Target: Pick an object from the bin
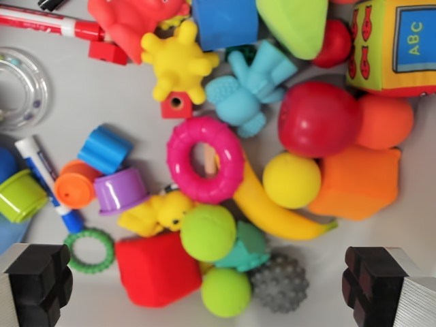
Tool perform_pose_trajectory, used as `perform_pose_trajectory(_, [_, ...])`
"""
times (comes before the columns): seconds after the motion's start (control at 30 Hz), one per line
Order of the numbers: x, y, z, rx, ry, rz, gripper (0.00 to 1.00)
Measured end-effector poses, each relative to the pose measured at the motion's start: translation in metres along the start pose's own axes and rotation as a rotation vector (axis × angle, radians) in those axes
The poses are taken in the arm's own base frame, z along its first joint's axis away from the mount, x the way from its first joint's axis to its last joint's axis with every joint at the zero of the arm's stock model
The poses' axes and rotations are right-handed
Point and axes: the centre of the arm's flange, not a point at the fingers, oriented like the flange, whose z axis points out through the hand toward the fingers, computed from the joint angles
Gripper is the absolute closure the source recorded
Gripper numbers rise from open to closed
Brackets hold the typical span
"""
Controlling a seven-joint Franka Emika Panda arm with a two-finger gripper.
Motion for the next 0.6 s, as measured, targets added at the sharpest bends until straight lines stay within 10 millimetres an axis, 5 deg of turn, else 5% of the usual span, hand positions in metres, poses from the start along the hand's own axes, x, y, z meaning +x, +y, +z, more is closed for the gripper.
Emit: perform_pose_trajectory(0.6, [-0.01,-0.004,0.017,0.003,0.001,-0.098,0.0])
